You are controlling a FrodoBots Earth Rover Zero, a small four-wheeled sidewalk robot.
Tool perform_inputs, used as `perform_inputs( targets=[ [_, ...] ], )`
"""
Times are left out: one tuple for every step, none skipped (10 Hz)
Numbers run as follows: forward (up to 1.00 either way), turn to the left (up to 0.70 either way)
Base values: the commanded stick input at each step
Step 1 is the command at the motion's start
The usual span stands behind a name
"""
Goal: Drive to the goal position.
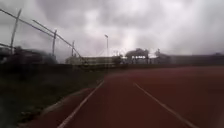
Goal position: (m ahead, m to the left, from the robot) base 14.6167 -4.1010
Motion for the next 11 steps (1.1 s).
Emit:
perform_inputs(
  targets=[
    [0.7, 0.0],
    [0.7, 0.0],
    [0.7, 0.0],
    [0.7, 0.0],
    [0.7, 0.0],
    [0.7, 0.0],
    [0.7, 0.0],
    [0.7, 0.0],
    [0.7, 0.0],
    [0.7, 0.0],
    [0.7, 0.0]
  ],
)
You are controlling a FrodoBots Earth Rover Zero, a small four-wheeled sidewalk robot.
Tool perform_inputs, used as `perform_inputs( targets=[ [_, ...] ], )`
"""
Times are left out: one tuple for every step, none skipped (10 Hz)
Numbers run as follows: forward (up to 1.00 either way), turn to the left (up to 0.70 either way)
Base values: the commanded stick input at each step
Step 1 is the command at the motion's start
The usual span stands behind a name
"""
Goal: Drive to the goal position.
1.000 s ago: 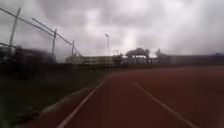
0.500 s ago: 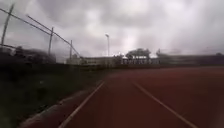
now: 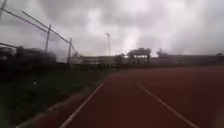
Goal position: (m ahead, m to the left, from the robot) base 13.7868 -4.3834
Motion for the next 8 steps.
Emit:
perform_inputs(
  targets=[
    [0.7, 0.0],
    [0.7, 0.0],
    [0.7, 0.0],
    [0.7, -0.1],
    [0.7, -0.26],
    [0.7, -0.27],
    [0.7, -0.27],
    [0.7, -0.27]
  ],
)
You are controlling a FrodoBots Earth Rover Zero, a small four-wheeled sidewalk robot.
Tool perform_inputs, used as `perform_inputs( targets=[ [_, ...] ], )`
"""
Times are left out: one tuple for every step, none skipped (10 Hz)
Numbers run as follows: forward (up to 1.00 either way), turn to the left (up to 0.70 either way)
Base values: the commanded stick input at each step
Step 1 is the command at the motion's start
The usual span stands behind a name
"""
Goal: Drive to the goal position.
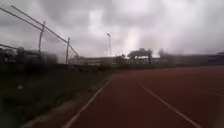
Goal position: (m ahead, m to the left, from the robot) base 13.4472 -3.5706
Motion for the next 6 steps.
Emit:
perform_inputs(
  targets=[
    [0.7, -0.27],
    [0.7, -0.27],
    [0.7, -0.28],
    [0.7, 0.0],
    [0.7, 0.0],
    [0.7, 0.0]
  ],
)
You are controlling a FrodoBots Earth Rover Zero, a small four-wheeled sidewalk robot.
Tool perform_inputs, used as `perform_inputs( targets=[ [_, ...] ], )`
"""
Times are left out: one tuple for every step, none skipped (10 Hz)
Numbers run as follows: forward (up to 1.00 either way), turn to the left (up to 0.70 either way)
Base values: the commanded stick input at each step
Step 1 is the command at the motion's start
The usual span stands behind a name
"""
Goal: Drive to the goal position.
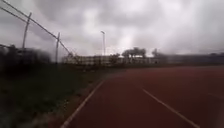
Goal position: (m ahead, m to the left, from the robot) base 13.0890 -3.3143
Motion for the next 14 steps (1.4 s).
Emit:
perform_inputs(
  targets=[
    [0.7, 0.0],
    [0.7, 0.0],
    [0.7, 0.0],
    [0.7, 0.0],
    [0.7, -0.17],
    [0.7, -0.28],
    [0.7, -0.28],
    [0.7, -0.28],
    [0.7, -0.28],
    [0.7, -0.29],
    [0.7, -0.25],
    [0.7, -0.07],
    [0.7, 0.0],
    [0.7, 0.0]
  ],
)
